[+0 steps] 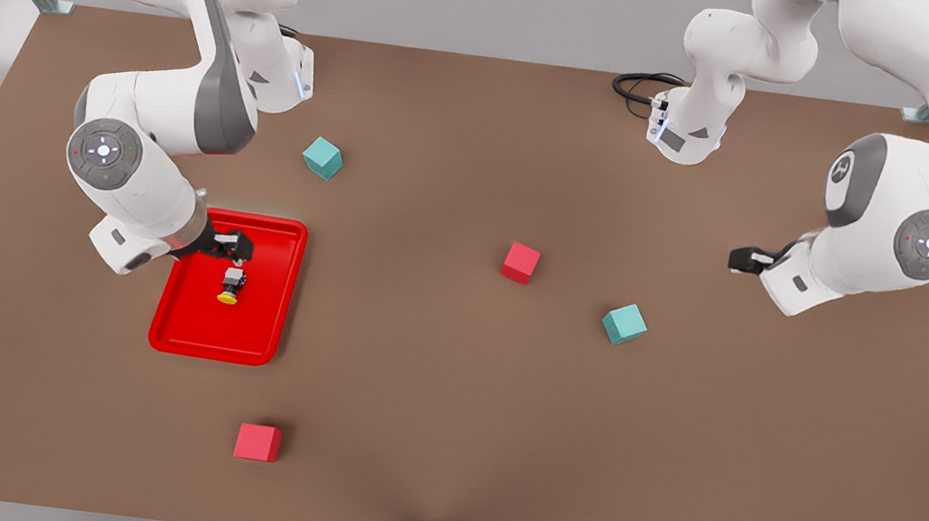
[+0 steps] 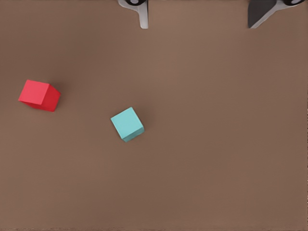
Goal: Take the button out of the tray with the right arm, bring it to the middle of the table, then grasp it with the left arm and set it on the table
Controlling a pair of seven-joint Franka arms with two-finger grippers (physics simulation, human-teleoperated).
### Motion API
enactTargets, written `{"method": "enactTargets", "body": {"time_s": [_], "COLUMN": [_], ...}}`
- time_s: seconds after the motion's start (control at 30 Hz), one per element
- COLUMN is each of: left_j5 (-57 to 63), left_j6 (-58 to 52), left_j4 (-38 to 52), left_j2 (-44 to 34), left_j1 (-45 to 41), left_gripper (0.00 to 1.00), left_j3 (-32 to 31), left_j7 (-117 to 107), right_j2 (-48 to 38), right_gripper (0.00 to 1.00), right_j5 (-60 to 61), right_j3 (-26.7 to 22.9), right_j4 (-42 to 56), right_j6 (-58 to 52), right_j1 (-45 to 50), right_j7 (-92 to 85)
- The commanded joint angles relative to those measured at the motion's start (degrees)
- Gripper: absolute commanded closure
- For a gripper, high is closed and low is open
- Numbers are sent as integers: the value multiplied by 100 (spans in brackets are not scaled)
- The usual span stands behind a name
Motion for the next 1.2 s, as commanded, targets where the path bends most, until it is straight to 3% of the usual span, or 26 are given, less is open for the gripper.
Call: {"method": "enactTargets", "body": {"time_s": [0.0,0.1,0.23,0.37,0.43,0.6,0.77,0.87,1.17], "left_j5": [45,45,36,45,54,54,45,45,36], "left_j6": [247,247,265,326,326,344,344,344,317], "left_j4": [5,5,295,295,295,295,295,295,295], "left_j2": [5,5,295,321,321,374,427,462,453], "left_j1": [24,24,-12,-20,-29,-29,-20,-20,-47], "left_gripper": [0,0,0,0,0,0,0,0,0], "left_j3": [-32,-49,-49,-41,-41,-41,-41,-41,-49], "left_j7": [3,-6,-14,-14,-14,-14,-14,-14,-32], "right_j2": [-6,29,652,714,1013,1057,1031,987,574], "right_gripper": [0,0,0,0,0,0,0,0,0], "right_j5": [8,-79,-53,-141,-264,-308,-317,-317,-317], "right_j3": [1,1,-34,-43,-34,-34,1,1,1], "right_j4": [11,-24,-138,-1474,-1773,-3127,-3294,-4041,-4647], "right_j6": [61,70,96,2011,2442,4728,5018,6064,6055], "right_j1": [6,287,-240,-828,-1066,-1092,-1092,-1119,-1180], "right_j7": [478,452,364,100,74,-278,-1376,-1324,-1280]}}
